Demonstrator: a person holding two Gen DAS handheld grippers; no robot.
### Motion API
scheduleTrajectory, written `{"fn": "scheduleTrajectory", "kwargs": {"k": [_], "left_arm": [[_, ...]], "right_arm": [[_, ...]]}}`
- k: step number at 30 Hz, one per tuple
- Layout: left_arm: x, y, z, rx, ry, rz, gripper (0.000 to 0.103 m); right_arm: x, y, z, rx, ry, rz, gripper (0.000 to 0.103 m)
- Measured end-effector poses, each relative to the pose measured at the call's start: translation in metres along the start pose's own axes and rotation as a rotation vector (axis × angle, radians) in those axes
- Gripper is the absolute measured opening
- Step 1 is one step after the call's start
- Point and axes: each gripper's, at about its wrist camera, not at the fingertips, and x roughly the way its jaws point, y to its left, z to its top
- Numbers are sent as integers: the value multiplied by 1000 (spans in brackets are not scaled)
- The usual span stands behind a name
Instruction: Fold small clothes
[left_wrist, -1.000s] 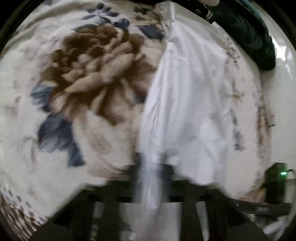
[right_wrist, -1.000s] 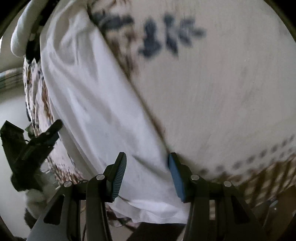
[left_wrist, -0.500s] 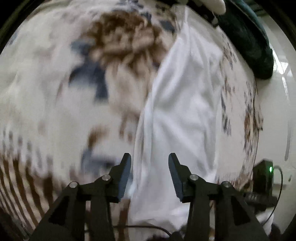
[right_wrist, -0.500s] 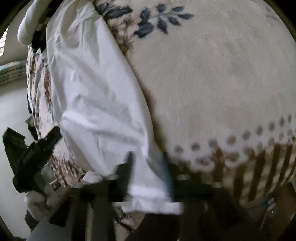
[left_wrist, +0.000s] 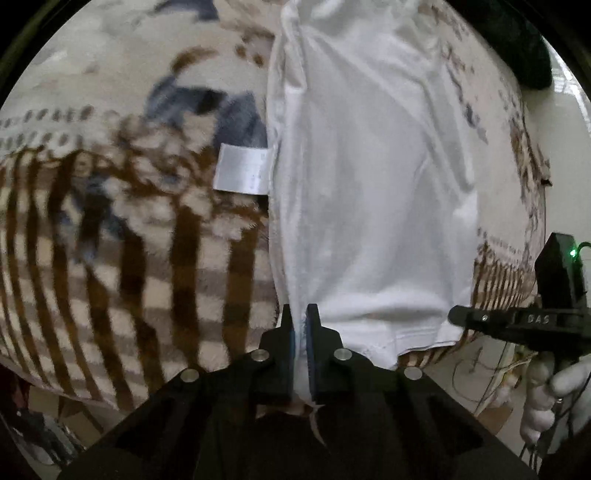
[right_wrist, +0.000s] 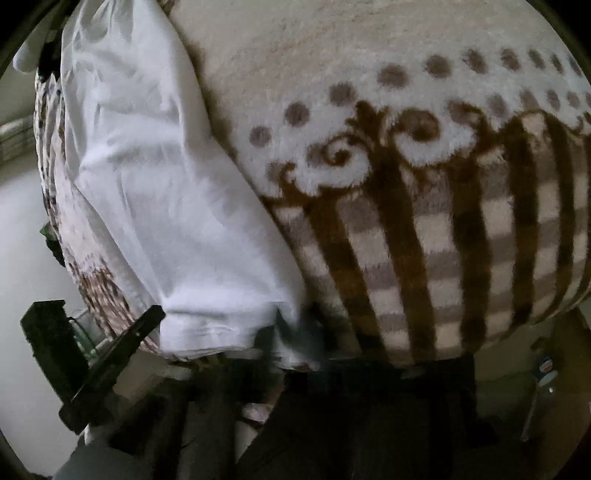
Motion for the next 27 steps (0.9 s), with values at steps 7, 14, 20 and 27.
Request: {"fn": "scheduleTrajectory", "kwargs": {"k": [7, 14, 20, 27], "left_arm": [[20, 33, 1, -72, 60, 17, 4], [-50, 22, 49, -123, -18, -33, 47], [-94, -7, 192, -89, -254, -166, 62], [-66, -46, 358, 32, -330, -94, 62]], "right_arm": [[31, 21, -11, -23, 13, -63, 4], [-7, 51, 11, -66, 43, -50, 34], [-93, 107, 91, -137, -159, 16, 51], [-111, 172, 218, -194, -319, 13, 51]]}}
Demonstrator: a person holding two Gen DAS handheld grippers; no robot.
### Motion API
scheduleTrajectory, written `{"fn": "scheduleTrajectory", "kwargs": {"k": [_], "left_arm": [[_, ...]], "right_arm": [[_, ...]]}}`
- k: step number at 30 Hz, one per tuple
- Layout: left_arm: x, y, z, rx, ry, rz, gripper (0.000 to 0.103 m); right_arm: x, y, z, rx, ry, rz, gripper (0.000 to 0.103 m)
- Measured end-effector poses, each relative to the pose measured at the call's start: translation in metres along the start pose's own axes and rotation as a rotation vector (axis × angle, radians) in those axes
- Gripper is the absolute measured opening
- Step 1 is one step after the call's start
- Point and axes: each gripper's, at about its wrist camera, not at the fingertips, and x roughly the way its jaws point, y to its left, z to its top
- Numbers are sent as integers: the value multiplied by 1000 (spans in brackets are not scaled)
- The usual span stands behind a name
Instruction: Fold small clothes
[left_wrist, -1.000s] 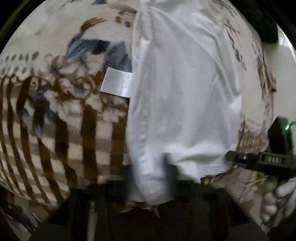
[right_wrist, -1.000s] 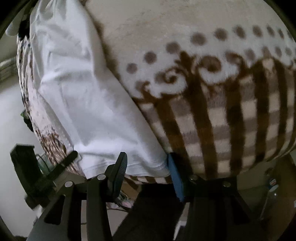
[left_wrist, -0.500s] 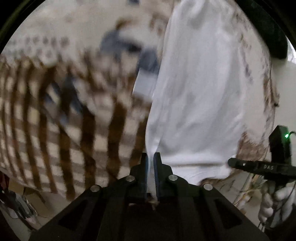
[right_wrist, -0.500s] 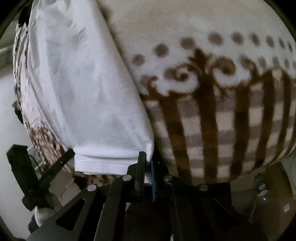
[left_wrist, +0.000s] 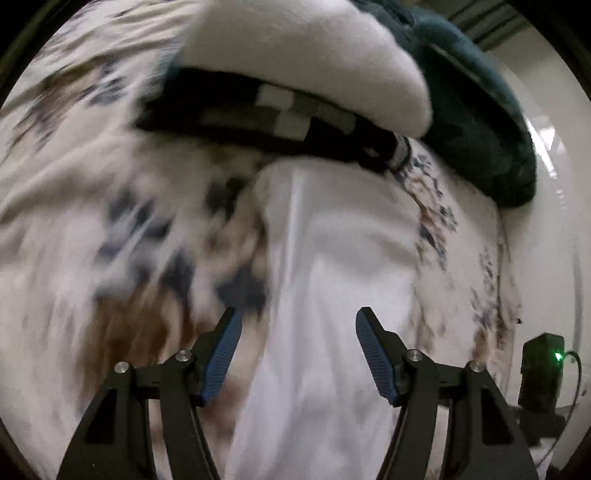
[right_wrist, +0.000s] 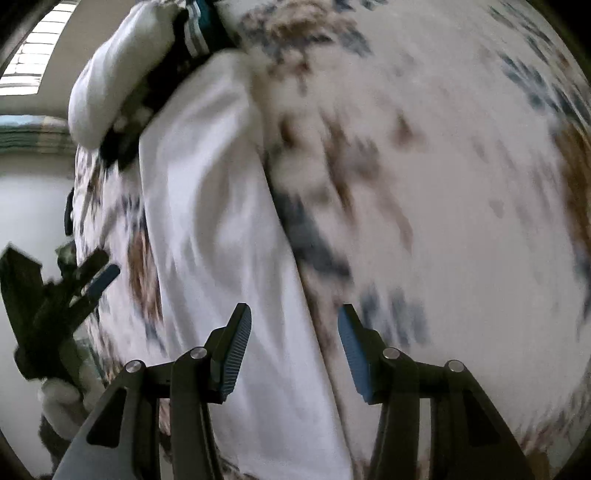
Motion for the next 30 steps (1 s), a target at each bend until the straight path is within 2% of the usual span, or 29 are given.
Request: {"fn": "scheduleTrajectory", "kwargs": {"k": [2, 4, 5, 6, 7, 9, 12, 15, 17, 19, 23, 27, 28, 29, 30], "left_arm": [[31, 0, 23, 24, 38, 34, 62], [49, 0, 32, 56, 69, 71, 62], [59, 3, 37, 83, 81, 112, 62], [61, 6, 41, 92, 90, 127, 62], [64, 11, 44, 89, 98, 133, 63], [64, 21, 46, 76, 105, 113, 64], [56, 29, 47, 43, 98, 60, 64], [51, 38, 54, 11, 72, -7, 64], [55, 43, 61, -10, 70, -62, 64], [59, 46, 71, -26, 63, -100, 64], [66, 45, 86, -15, 55, -129, 64], [69, 42, 93, 10, 16, -142, 61], [67, 41, 92, 20, 4, -145, 48], [66, 41, 92, 29, -4, -145, 20], [64, 42, 91, 37, -2, -152, 13]], "right_arm": [[22, -2, 33, 15, 18, -7, 50], [49, -1, 50, 22, 59, -18, 46], [59, 1, 54, 2, 79, -48, 40], [66, 4, 57, -34, 82, -145, 37], [68, 4, 62, -45, 78, -194, 34], [64, -2, 67, -22, 78, -213, 31], [45, -5, 81, 11, 39, -166, 31], [24, -7, 114, 53, -38, -26, 33], [19, -4, 138, 62, -74, 25, 46], [19, 1, 161, 55, -106, 99, 46], [41, 17, 204, 21, -70, 169, 46], [70, 33, 233, 17, 0, 157, 46], [76, 38, 239, 16, 16, 165, 46], [79, 41, 242, 9, 20, 169, 46], [80, 43, 242, 2, 18, 167, 46]]}}
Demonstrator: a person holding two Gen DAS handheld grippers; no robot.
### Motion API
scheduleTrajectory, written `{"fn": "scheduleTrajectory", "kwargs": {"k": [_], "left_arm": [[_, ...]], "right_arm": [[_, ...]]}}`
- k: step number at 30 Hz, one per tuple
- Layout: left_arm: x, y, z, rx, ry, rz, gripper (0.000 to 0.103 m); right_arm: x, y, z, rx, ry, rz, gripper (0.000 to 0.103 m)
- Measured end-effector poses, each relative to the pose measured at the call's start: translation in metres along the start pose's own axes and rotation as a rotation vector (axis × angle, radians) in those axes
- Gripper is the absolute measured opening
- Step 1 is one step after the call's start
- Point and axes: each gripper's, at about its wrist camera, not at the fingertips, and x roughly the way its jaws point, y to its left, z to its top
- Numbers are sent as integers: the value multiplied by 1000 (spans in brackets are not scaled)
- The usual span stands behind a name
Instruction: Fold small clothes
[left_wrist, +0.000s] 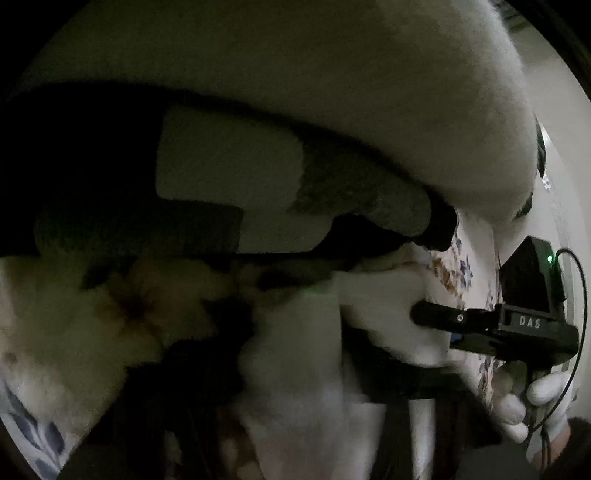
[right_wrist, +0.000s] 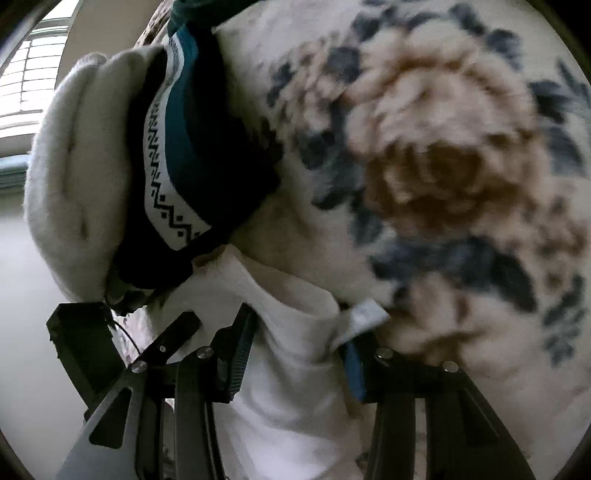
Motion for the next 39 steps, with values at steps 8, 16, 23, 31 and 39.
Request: {"fn": "scheduleTrajectory", "kwargs": {"k": [8, 16, 23, 31, 39], "left_arm": [[-45, -23, -15, 91, -118, 20, 10], [-112, -53, -45, 143, -234, -7, 10], [-168, -85, -118, 210, -279, -16, 10], [-171, -88, -243, 99, -72, 7, 31], [-184, -11, -332, -219, 85, 86, 46]], "right_arm": [[-10, 52, -21, -139, -67, -8, 11], [-74, 82, -68, -282, -169, 22, 11], [-130, 85, -149, -367, -230, 49, 11], [-143, 37, -284, -411, -99, -26, 13], [-132, -48, -340, -255, 115, -30, 40]]}}
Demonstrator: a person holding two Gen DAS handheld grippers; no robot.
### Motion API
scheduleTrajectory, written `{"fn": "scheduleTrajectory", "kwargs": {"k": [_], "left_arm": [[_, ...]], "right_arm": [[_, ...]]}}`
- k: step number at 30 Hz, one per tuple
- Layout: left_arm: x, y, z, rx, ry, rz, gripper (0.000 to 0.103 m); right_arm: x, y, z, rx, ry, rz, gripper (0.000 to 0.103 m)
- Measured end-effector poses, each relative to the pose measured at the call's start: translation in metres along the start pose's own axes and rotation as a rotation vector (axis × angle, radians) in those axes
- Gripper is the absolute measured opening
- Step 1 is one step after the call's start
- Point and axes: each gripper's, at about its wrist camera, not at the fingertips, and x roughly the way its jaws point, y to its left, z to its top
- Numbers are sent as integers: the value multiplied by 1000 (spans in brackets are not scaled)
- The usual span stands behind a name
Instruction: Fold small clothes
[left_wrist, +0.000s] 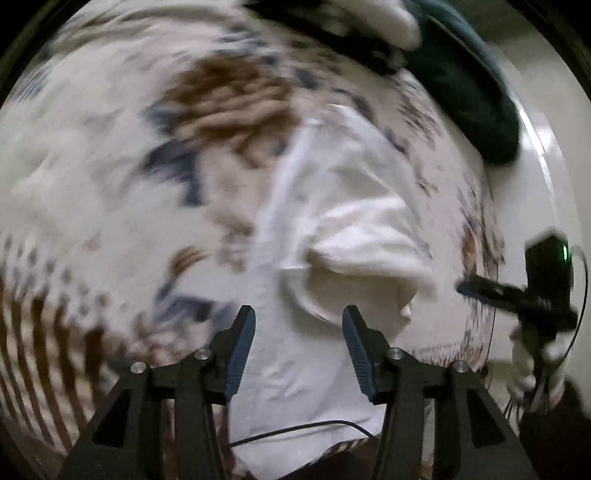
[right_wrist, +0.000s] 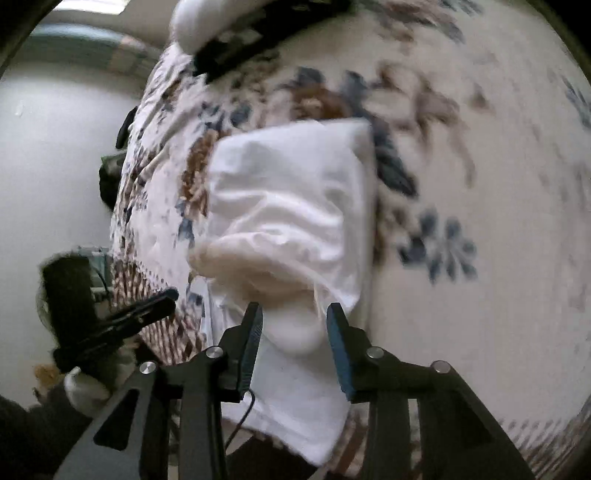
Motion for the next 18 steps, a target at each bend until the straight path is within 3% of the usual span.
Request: {"fn": "scheduleTrajectory", "kwargs": {"k": [3, 6, 10, 12, 13, 15, 16, 17, 18], "left_arm": [[-6, 5, 20, -76, -57, -24, 46], [10, -17, 60, -55, -81, -76, 48], [57, -49, 111, 2, -40, -84, 48], [88, -58, 124, 43, 36, -50, 48], [100, -61, 128, 53, 66, -42, 45], [106, -69, 127, 107, 75, -25, 28], [104, -73, 126, 136, 68, -24, 11], [101, -78, 126, 168, 58, -34, 9], [98, -81, 128, 192, 41, -34, 9]], "right_arm": [[-13, -30, 1, 135, -56, 78, 47], [-7, -42, 19, 187, -90, 95, 48], [19, -40, 56, 234, -87, 101, 48], [36, -41, 72, 237, -73, 71, 48], [47, -44, 79, 248, -56, 59, 48], [62, -48, 86, 286, -22, 77, 47], [62, -47, 88, 291, -44, 87, 36], [59, -43, 88, 281, -65, 85, 16], [56, -38, 88, 263, -80, 71, 10]]}}
